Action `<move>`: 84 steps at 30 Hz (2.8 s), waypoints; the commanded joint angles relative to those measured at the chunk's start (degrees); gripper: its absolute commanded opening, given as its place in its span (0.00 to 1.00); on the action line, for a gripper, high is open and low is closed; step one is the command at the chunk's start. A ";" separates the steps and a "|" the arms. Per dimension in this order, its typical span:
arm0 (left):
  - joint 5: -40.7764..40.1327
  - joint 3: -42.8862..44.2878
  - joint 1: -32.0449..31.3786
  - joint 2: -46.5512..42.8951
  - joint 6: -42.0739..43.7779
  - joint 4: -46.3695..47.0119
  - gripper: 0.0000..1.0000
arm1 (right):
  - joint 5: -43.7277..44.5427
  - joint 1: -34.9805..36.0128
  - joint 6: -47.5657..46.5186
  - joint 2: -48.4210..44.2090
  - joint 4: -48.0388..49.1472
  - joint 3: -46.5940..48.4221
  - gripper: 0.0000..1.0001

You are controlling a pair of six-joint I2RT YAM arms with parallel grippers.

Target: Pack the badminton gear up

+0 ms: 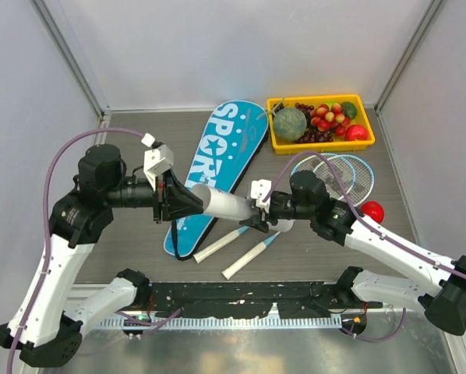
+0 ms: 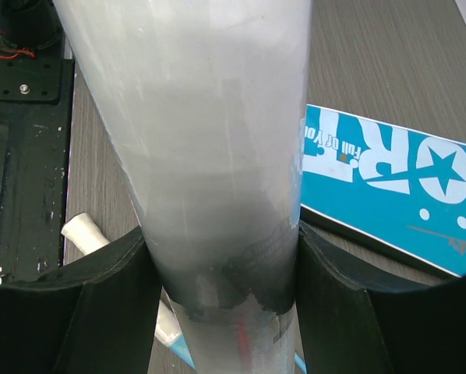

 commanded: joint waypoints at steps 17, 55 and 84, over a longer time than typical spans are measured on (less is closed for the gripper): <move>2.54 -19.14 -0.17 -7.52 -31.57 41.26 0.22 | -12.95 0.70 3.38 -5.52 21.87 1.69 0.42; -3.61 -31.11 -3.77 -8.23 -21.57 37.61 0.20 | -12.96 0.88 22.91 0.54 39.20 6.26 0.39; -19.86 3.98 -3.68 -6.81 -18.49 14.82 0.64 | -5.84 0.88 30.36 -0.78 36.11 3.80 0.41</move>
